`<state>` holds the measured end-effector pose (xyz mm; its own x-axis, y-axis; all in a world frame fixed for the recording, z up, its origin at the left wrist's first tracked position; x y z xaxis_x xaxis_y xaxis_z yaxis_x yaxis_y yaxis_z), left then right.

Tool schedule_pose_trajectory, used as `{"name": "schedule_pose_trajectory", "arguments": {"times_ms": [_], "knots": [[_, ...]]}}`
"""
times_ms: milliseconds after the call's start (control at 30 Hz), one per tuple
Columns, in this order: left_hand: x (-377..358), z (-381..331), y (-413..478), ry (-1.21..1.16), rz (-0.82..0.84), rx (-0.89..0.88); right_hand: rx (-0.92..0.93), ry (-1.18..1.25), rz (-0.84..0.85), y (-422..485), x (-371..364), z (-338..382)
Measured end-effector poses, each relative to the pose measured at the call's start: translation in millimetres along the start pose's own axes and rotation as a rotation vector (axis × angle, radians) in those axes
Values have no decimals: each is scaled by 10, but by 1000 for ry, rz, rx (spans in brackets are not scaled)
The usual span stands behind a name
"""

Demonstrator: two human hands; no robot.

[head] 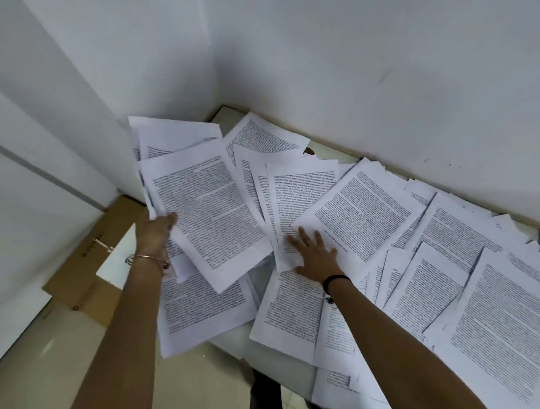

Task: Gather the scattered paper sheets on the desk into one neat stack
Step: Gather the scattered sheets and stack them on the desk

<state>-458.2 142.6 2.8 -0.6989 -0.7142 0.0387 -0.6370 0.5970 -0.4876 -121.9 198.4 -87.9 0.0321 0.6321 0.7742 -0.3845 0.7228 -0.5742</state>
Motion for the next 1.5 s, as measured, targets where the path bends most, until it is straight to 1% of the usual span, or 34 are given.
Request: {"name": "schedule_pose_trajectory", "arguments": {"times_ms": [67,100,167,200,233,333,367,400,433,467,533,567,633,700,800,867,933,1000,1067,1100,1167,1233,1267,1300,1333,1400,1433,1467,1500], "knots": [[121,-44,-19,-11,-11,23,-24,58,47,17,-9,-12],[166,-38,-40,-9,-6,43,-25,136,53,8,31,-1],[213,-12,-83,14,35,70,-10,368,17,-42,210,66],[229,18,-97,17,54,82,-14,522,3,-84,302,101],[251,75,-92,12,65,104,-42,710,28,-135,359,129],[123,144,-244,30,121,113,-97,1308,167,-174,432,198],[6,174,-329,42,183,113,-89,1451,189,-154,491,212],[-124,228,-418,69,239,115,-63,1530,195,-152,563,212],[-255,292,-507,100,286,121,-20,1547,207,-174,632,215],[-376,393,-568,110,331,147,26,1495,194,-218,711,215],[-638,605,-718,85,412,212,137,1260,143,-300,770,182],[-736,712,-775,82,424,241,125,1158,69,-289,737,69],[-871,933,-823,83,400,256,10,1095,-99,-280,594,-290],[-909,1209,-796,123,337,247,-137,1064,-231,-356,406,-628],[-974,1622,-852,264,307,299,-346,989,-332,-568,100,-1022],[-1050,1759,-926,349,293,339,-395,969,-365,-693,-49,-1123],[-1135,1810,-1003,374,315,377,-386,957,-374,-727,-96,-1111],[-1254,1823,-1042,341,378,392,-332,921,-324,-696,-72,-1003],[-1410,1732,-1077,332,451,363,-258,844,-237,-643,-37,-872],[-1480,1628,-1096,346,464,324,-215,797,-198,-623,-27,-817],[-1540,1483,-1061,280,436,271,-148,755,-164,-610,37,-723],[-1593,1390,-1028,186,454,248,-131,772,-192,-623,104,-724],[-1618,1363,-1030,149,490,236,-133,782,-211,-634,118,-744],[-1625,1395,-1014,156,520,233,-139,787,-223,-637,121,-757],[-1617,1441,-990,216,539,223,-138,788,-230,-640,110,-755],[-1633,1555,-931,290,538,205,-141,809,-267,-646,84,-799],[-1649,1541,-937,296,518,195,-150,837,-316,-653,90,-840],[-1656,1534,-927,302,497,183,-182,875,-401,-676,119,-910],[-1634,1502,-889,296,463,165,-255,908,-508,-695,126,-1040]]}}
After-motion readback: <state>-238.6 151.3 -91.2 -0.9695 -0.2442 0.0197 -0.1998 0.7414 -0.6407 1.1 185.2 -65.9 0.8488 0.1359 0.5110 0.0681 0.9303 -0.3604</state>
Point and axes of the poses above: each hand's wrist, its own y-axis towards the middle knuckle, its own x-axis out of the back of the hand, z = x × y, the point moved 9 cm from there along y, towards the middle knuckle, and after that the axes turned 3 degrees about -z, right-handed, at the moved point
